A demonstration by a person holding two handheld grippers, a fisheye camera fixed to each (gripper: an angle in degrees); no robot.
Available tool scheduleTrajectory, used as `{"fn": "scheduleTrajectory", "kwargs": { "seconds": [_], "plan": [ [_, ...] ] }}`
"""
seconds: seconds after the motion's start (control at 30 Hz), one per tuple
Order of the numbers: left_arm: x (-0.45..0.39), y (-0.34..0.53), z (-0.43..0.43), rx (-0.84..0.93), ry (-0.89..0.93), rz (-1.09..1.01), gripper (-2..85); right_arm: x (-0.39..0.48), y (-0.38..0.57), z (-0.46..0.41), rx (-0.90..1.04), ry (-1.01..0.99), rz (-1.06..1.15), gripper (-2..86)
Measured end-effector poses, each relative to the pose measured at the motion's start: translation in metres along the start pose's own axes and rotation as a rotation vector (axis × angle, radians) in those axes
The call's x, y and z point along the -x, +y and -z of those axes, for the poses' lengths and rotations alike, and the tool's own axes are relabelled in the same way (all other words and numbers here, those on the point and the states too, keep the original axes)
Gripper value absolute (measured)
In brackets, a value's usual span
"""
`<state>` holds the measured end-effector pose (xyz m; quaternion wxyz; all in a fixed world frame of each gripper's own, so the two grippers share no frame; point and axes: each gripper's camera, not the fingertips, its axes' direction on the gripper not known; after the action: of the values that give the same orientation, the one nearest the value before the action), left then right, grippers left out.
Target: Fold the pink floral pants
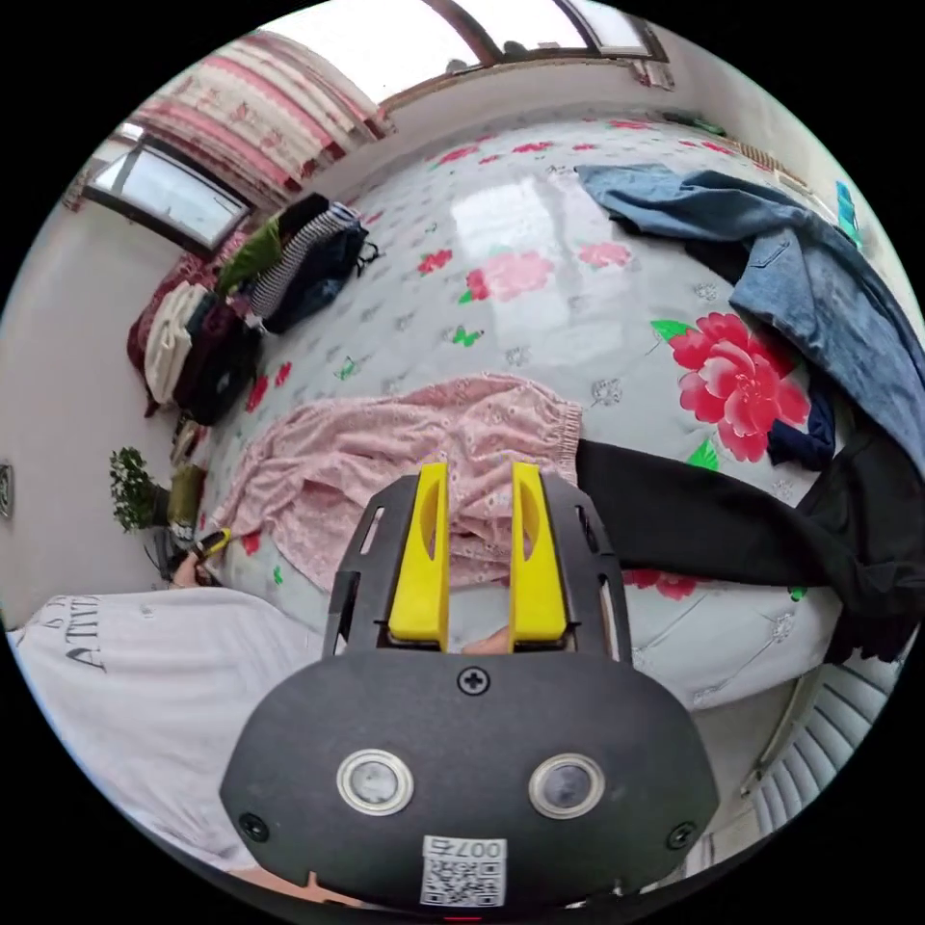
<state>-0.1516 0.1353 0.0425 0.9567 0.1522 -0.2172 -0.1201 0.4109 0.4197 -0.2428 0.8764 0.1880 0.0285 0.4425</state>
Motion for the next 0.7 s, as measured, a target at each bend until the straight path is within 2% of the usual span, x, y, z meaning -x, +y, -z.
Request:
{"fn": "scheduleTrajectory", "kwargs": {
  "seconds": [0.07,0.17,0.33,0.43,0.5,0.6,0.7],
  "plan": [
    [-0.015,-0.018,-0.003,0.006,-0.076,-0.074,8.5,0.005,-0.005,-0.024,0.058,0.079,0.018,6.7],
    [-0.018,-0.035,-0.002,0.059,-0.052,-0.077,3.4,0.000,-0.015,-0.054,0.122,0.143,0.002,6.2],
    [0.002,-0.055,0.050,0.012,0.168,-0.041,-0.3,-0.013,-0.037,-0.066,0.138,0.112,-0.053,1.3],
    [0.022,-0.054,0.106,-0.080,0.337,-0.042,-0.6,-0.005,-0.049,-0.016,-0.013,0.020,-0.003,0.2],
    [0.031,-0.050,0.137,-0.109,0.437,-0.076,-0.7,-0.001,-0.055,0.050,-0.151,-0.110,0.041,-0.1],
    [0.036,-0.040,0.184,-0.149,0.462,-0.157,-0.7,0.007,-0.053,0.135,-0.308,-0.205,0.138,-0.2],
    [0.048,-0.041,0.191,-0.101,0.430,-0.155,-0.7,0.005,-0.052,0.181,-0.391,-0.246,0.187,-0.2]
  ]
}}
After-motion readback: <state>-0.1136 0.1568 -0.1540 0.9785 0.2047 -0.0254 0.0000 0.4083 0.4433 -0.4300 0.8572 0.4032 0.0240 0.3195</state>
